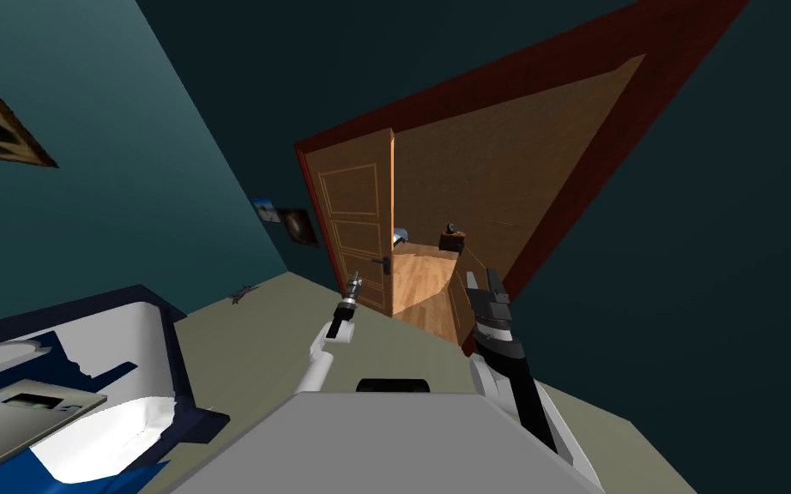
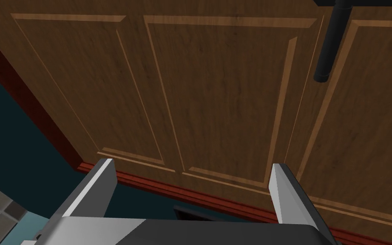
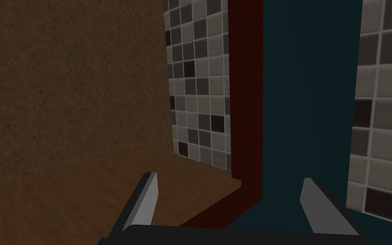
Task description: Push the door open
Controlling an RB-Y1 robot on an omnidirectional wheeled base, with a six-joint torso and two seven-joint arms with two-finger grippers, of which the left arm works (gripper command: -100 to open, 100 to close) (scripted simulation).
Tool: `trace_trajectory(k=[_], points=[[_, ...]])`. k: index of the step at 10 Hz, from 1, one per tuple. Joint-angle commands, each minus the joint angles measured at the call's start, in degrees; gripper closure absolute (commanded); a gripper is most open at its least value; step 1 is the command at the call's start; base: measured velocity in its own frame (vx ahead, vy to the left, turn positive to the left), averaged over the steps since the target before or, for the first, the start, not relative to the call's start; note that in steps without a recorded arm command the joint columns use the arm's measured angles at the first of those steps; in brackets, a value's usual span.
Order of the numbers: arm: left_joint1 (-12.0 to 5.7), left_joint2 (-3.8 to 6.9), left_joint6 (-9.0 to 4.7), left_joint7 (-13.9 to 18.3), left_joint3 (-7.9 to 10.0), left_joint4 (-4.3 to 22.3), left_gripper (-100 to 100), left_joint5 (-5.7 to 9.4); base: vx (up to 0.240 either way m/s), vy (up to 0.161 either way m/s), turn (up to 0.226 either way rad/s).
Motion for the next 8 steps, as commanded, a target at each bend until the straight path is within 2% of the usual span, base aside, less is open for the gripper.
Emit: trace_trajectory(k=[1,2,3,4,5,6,7,8], points=[[-2.04,0.13,0.01,0.1,-0.09,2.9,-100,-0.13,0.040,0.059,-0.071],[-2.04,0.13,0.01,0.1,-0.09,3.8,-100,-0.13,0.038,0.055,-0.055],[-3.96,0.13,-0.02,0.2,-0.13,5.7,-100,-0.25,0.037,0.066,-0.088],[-3.96,0.13,-0.02,0.2,-0.13,6.9,-100,-0.25,0.031,0.059,-0.046],[-5.88,0.13,-0.04,0.3,-0.17,8.8,-100,-0.37,0.038,0.061,-0.083],[-5.88,0.13,-0.04,0.3,-0.17,10.0,-100,-0.37,0.033,0.055,-0.041],[-7.76,0.11,-0.07,0.3,-0.20,11.8,-100,-0.48,0.043,0.071,-0.063],[-7.76,0.11,-0.07,0.3,-0.20,12.8,-100,-0.48,0.035,0.058,-0.050]])
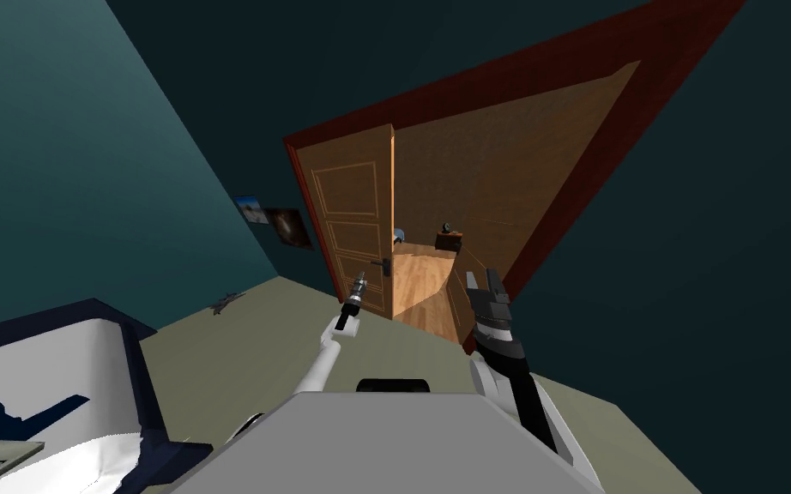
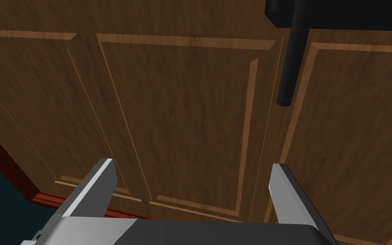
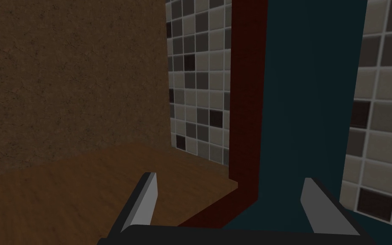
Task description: Push the door open
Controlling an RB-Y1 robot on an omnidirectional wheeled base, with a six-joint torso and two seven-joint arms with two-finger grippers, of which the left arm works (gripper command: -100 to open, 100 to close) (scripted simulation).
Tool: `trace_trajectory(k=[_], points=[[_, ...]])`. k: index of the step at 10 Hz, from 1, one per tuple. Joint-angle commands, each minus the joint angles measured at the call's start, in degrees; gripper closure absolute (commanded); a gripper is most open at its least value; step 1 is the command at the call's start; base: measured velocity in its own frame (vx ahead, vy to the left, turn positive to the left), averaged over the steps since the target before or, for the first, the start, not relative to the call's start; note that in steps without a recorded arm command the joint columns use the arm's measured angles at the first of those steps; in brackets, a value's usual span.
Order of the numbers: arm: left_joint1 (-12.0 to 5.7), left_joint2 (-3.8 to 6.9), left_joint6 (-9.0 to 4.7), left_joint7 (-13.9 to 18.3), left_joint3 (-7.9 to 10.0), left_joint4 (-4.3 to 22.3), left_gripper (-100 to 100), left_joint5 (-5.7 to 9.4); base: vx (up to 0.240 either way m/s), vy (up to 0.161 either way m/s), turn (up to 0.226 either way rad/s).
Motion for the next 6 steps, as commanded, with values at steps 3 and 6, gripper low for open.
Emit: trace_trajectory(k=[3,6], points=[[-3.92,-0.14,-0.27,0.1,-0.05,6.0,-100,-0.24,0.036,0.060,-0.061],[-5.64,-0.21,-0.30,0.1,-0.08,9.7,-100,-0.34,0.031,0.059,-0.052]])
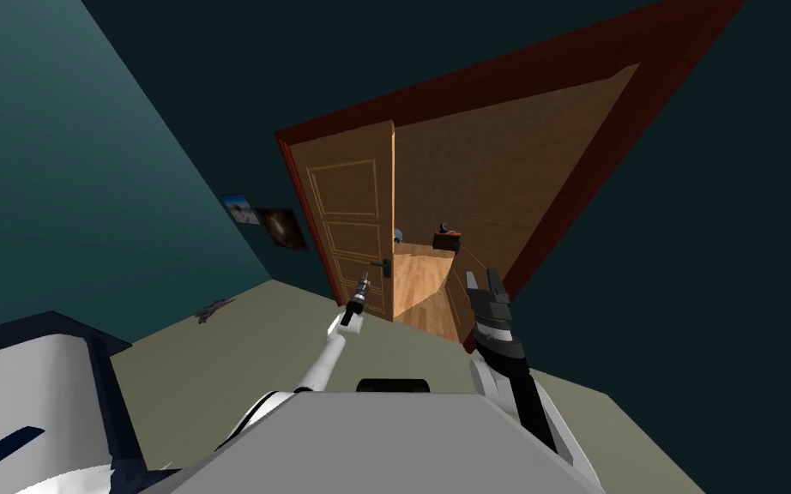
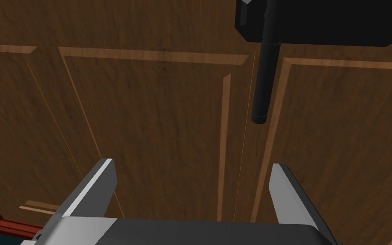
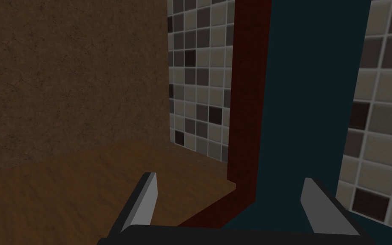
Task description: Push the door open
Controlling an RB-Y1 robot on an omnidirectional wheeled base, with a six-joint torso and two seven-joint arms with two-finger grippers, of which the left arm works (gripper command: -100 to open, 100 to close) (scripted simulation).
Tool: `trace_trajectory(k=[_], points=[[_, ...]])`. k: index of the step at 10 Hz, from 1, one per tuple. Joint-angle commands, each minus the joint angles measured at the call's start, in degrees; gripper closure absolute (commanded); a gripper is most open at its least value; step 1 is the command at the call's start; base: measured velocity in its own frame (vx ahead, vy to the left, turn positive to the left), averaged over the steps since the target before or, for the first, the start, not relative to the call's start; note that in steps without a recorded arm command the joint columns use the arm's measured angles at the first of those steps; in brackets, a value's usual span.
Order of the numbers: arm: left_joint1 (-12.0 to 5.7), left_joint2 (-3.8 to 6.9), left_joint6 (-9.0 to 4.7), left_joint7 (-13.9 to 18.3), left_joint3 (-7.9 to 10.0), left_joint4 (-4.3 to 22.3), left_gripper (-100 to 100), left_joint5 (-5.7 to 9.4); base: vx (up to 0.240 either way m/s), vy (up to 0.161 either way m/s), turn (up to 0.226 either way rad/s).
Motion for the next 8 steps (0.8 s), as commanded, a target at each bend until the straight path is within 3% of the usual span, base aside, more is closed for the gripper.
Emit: trace_trajectory(k=[1,2,3,4,7,8], points=[[-2.08,-0.04,-0.24,0.1,0.03,2.9,-100,-0.08,0.042,0.063,-0.067],[-2.08,-0.04,-0.24,0.1,0.03,3.9,-100,-0.08,0.024,0.054,-0.037],[-3.72,-0.14,-0.26,0.1,0.00,6.0,-100,-0.18,0.030,0.057,-0.086],[-3.72,-0.14,-0.26,0.1,0.00,6.6,-100,-0.18,0.025,0.050,-0.034],[-6.59,-0.38,-0.30,0.2,-0.06,11.2,-100,-0.36,0.025,0.056,-0.048],[-6.59,-0.38,-0.30,0.2,-0.06,11.2,-100,-0.36,0.025,0.047,-0.030]])
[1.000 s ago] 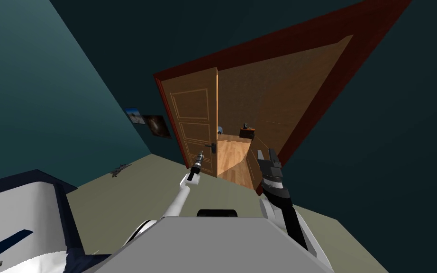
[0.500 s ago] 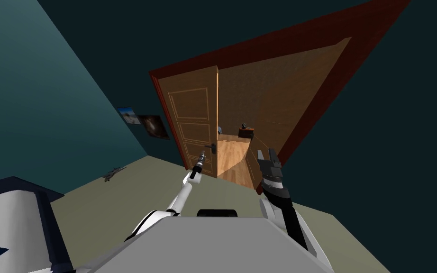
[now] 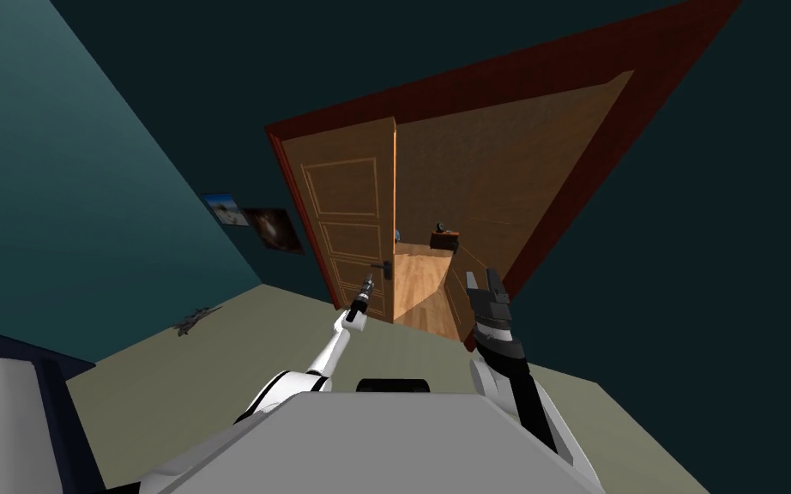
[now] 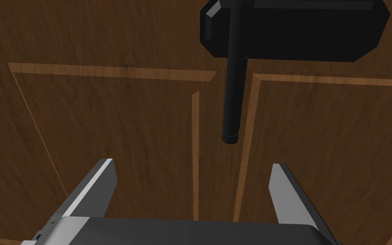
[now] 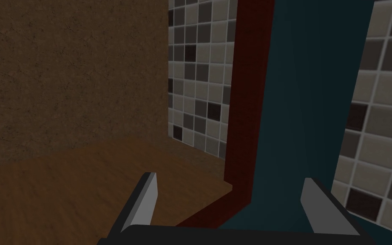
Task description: Push the door open
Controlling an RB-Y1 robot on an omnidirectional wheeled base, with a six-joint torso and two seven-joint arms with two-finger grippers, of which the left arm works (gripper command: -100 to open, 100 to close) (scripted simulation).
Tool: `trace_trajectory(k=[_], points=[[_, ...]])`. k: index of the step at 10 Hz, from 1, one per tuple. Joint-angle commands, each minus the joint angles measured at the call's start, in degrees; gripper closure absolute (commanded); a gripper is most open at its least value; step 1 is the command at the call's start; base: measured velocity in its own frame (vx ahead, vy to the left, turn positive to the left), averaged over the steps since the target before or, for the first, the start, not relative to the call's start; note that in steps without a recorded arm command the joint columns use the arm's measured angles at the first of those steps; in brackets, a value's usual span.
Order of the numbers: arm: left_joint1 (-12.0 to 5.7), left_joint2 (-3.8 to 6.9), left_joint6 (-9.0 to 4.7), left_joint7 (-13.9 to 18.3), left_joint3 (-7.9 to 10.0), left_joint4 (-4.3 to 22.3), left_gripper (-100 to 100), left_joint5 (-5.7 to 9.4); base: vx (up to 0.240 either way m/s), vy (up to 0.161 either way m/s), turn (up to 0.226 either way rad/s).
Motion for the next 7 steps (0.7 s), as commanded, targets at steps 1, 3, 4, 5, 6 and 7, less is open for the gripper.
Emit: trace_trajectory(k=[1,3,4,5,6,7], points=[[-2.04,-0.14,-0.29,0.0,0.12,2.9,-100,-0.05,0.029,0.076,-0.052],[-3.18,-0.28,-0.30,0.0,0.09,5.1,-100,-0.12,0.038,0.074,-0.057],[-4.30,-0.41,-0.31,0.0,0.07,6.9,-100,-0.19,0.018,0.047,-0.046],[-5.36,-0.54,-0.33,0.1,0.05,8.6,-100,-0.25,0.025,0.068,-0.064],[-6.14,-0.66,-0.34,0.1,0.03,9.9,-100,-0.30,0.033,0.067,-0.069],[-6.92,-0.78,-0.35,0.1,0.02,11.1,-100,-0.35,0.035,0.069,-0.046]])
